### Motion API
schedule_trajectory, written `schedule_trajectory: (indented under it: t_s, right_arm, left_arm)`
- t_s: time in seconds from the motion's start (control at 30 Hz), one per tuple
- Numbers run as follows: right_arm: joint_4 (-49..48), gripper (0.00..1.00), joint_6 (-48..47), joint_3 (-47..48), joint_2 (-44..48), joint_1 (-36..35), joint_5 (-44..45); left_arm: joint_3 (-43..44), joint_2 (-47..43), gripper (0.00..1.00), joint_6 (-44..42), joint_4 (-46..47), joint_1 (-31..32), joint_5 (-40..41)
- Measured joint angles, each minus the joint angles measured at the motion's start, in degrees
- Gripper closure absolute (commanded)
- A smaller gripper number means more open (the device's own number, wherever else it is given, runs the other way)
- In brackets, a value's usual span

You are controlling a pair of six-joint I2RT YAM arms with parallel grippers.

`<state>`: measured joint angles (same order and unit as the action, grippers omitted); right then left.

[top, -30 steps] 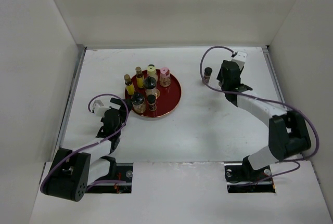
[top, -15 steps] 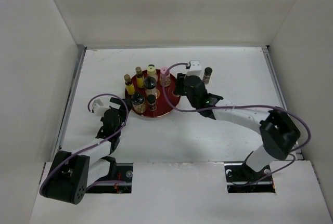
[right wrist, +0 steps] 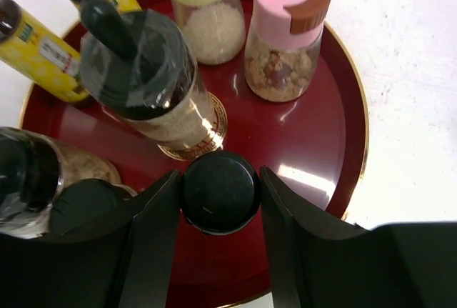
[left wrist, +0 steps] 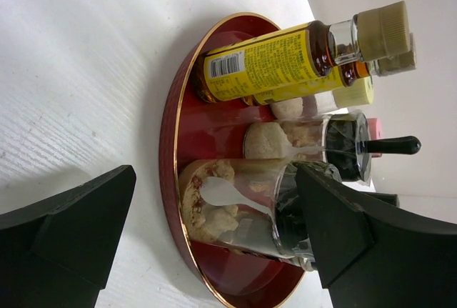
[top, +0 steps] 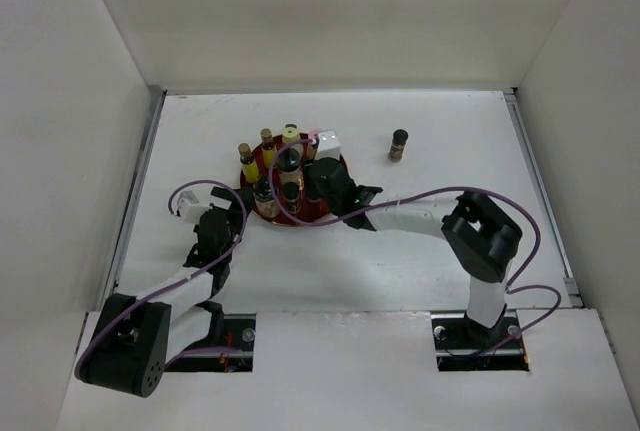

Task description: Organize the condiment bottles

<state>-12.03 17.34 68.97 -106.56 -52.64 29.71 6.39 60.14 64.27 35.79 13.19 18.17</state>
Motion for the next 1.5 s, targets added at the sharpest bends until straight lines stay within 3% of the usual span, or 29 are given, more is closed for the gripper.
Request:
schedule_trajectory:
  t_s: [0.13, 0.27, 0.37, 0.6, 0.8, 0.87, 0.93, 1.03, 1.13, 1.2, 1.27, 1.33, 1.5]
  right_arm:
    - [-0.7, 0.58, -0.1, 0.2, -0.7, -0.3, 1.1]
    - [-1.2, 0.36, 0.0, 0.2, -0.8, -0.3, 1.5]
    - [-1.8, 0.27, 0.1, 0.2, -0.8, -0.3, 1.7]
    - [-2.5, 0.15, 0.0, -1.9, 0.6, -0.3, 1.7]
    - [-2.6, 0.08, -0.2, -6.2, 9.2, 0.4, 1.1]
    - [-3.1, 0.14, -0.5, -7.7, 13.0, 1.7, 0.8]
    - [-3.8, 0.29, -0.7, -9.4, 16.2, 4.5, 0.3]
    - [-4.5, 0.62, -0.5, -11.1, 18.6, 10.9, -0.1]
    - [-4.5, 0.66, 0.2, -12.3, 18.7, 17.9, 0.0]
    - [-3.7, 0.58, 0.5, -12.6, 18.1, 22.1, 0.5]
    - [-3.5, 0.35, 0.5, -12.3, 16.8, 25.3, 1.3]
    - [-2.7, 0.21, 0.1, -11.5, 14.8, 27.5, 1.7]
    - [0.1, 0.15, -1.6, -7.5, 9.2, 29.2, 0.5]
  left_arm:
    - [0.0, 0.2, 0.00, 0.0, 0.0, 0.0, 0.0]
    - [0.0, 0.2, 0.00, 0.0, 0.0, 0.0, 0.0]
    - [0.0, 0.2, 0.00, 0.0, 0.0, 0.0, 0.0]
    - [0.0, 0.3, 0.00, 0.0, -0.1, 0.0, 0.1]
    - [0.0, -0.7, 0.00, -0.2, -0.2, 0.0, 0.3]
    - [0.0, -1.7, 0.00, -0.2, -0.3, 0.0, 0.5]
    - [0.0, -2.5, 0.00, -0.3, -0.3, 0.0, 0.9]
    - [0.0, -2.8, 0.00, -0.3, -0.5, 0.0, 1.1]
    - [0.0, -3.5, 0.00, -0.3, -1.0, 0.0, 1.3]
    - [0.0, -3.8, 0.00, -0.3, -1.1, 0.0, 1.4]
    - [0.0, -3.7, 0.00, -0.4, -1.3, 0.0, 1.5]
    - [0.0, -3.7, 0.00, -0.4, -1.4, 0.0, 1.6]
    - [0.0, -2.4, 0.00, -0.4, -1.4, 0.0, 1.8]
